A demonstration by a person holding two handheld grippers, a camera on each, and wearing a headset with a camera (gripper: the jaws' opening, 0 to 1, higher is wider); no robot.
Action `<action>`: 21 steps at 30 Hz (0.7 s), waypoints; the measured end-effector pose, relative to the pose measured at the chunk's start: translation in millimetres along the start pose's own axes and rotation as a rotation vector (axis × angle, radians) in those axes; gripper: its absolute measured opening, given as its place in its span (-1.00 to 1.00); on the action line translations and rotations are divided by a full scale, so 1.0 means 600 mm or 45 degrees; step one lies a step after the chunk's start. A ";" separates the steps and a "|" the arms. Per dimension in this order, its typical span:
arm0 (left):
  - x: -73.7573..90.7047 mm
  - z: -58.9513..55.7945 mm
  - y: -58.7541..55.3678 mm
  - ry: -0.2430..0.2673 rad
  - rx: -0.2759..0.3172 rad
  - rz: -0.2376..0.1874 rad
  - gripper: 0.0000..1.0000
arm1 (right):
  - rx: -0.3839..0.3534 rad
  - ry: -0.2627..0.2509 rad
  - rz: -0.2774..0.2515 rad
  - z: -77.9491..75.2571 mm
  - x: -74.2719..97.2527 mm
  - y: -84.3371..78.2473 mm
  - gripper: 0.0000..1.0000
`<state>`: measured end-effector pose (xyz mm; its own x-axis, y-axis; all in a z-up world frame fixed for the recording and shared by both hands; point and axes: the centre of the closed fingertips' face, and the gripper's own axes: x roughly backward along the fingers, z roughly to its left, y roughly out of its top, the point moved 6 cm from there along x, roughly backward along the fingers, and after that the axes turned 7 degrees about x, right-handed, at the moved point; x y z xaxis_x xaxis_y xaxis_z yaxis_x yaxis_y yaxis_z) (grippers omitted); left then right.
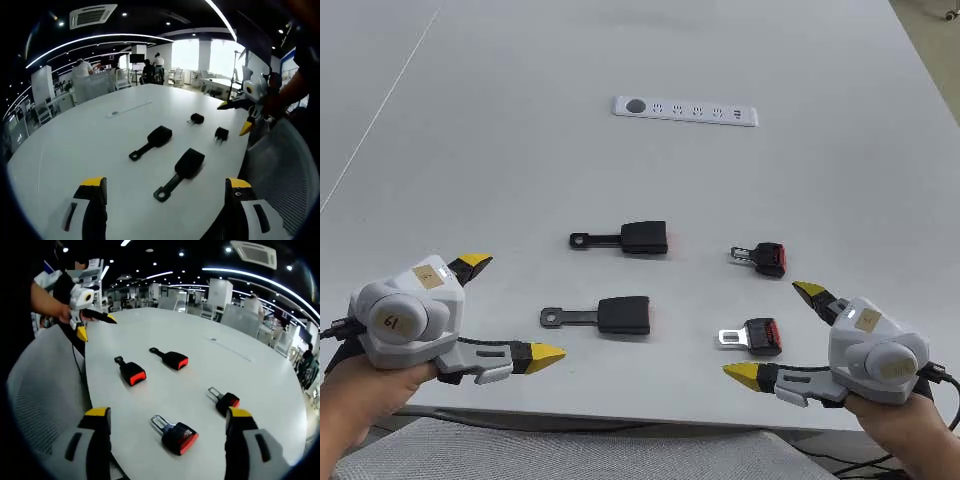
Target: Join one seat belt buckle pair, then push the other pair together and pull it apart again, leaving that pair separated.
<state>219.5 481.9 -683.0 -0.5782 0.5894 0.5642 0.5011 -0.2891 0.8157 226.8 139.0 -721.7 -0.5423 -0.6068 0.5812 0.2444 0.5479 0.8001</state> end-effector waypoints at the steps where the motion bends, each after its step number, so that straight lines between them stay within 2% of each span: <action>1: 0.000 0.000 0.000 -0.001 0.001 -0.001 1.00 | 0.002 -0.001 0.000 0.000 0.000 0.000 0.94; 15: -0.002 0.000 0.000 -0.004 0.005 0.001 1.00 | -0.017 -0.015 -0.002 -0.002 0.001 0.000 0.94; 18: -0.003 -0.002 -0.001 -0.006 0.007 0.001 1.00 | -0.092 -0.056 -0.027 -0.008 0.003 -0.001 0.94; 21: -0.003 -0.003 -0.001 -0.007 0.007 0.000 1.00 | -0.110 -0.069 -0.029 -0.009 0.003 -0.003 0.94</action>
<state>219.3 479.6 -684.5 -0.5747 0.5938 0.5632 0.5047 -0.2846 0.8150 229.6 133.9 -721.2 -0.5908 -0.5851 0.5556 0.2984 0.4813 0.8242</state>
